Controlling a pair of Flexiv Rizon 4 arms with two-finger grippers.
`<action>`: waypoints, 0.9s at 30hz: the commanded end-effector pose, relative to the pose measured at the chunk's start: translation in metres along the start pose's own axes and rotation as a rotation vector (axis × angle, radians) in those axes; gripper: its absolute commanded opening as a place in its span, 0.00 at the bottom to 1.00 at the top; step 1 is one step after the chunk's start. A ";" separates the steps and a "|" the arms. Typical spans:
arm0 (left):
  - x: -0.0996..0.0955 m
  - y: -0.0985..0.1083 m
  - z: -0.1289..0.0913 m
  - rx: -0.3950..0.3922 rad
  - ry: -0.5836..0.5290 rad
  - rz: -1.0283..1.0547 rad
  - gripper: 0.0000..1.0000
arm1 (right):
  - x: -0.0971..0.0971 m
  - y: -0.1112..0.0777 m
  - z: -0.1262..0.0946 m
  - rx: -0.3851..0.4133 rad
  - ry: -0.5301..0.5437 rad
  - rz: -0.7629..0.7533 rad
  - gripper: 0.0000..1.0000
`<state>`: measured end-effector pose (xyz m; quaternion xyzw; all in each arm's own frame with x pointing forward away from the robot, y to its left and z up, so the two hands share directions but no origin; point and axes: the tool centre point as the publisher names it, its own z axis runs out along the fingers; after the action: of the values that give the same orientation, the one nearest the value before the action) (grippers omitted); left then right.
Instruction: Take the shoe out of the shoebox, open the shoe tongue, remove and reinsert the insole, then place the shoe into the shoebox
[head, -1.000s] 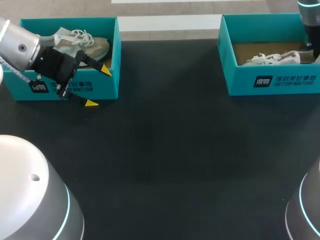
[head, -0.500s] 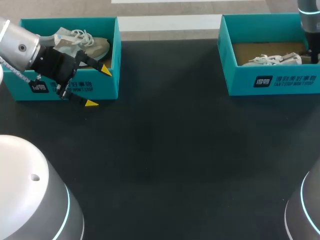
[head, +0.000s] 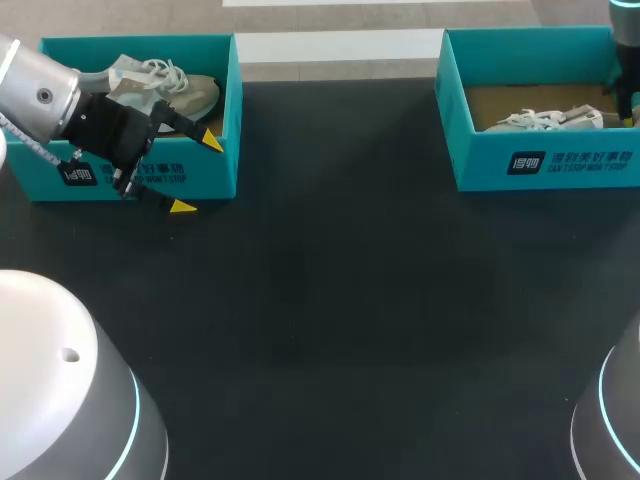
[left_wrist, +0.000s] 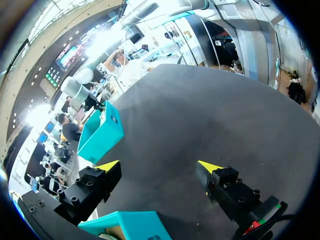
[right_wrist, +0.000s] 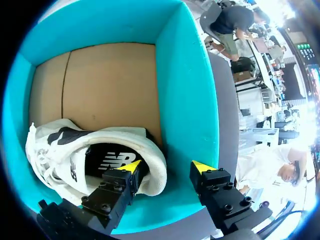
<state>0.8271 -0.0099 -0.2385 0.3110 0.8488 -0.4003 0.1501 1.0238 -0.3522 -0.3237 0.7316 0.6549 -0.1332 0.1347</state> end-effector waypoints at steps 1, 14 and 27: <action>0.001 0.000 0.000 -0.003 0.002 0.001 1.00 | -0.007 -0.015 -0.021 -0.047 0.024 0.005 0.67; 0.001 0.000 0.000 -0.003 0.002 0.001 1.00 | 0.005 -0.034 -0.109 -0.175 0.105 0.010 0.85; 0.001 0.000 0.000 -0.003 0.002 0.001 1.00 | 0.017 -0.051 -0.178 -0.260 0.210 -0.029 0.81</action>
<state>0.8271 -0.0099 -0.2385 0.3111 0.8488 -0.4003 0.1501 0.9889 -0.2638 -0.1763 0.7144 0.6861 0.0037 0.1374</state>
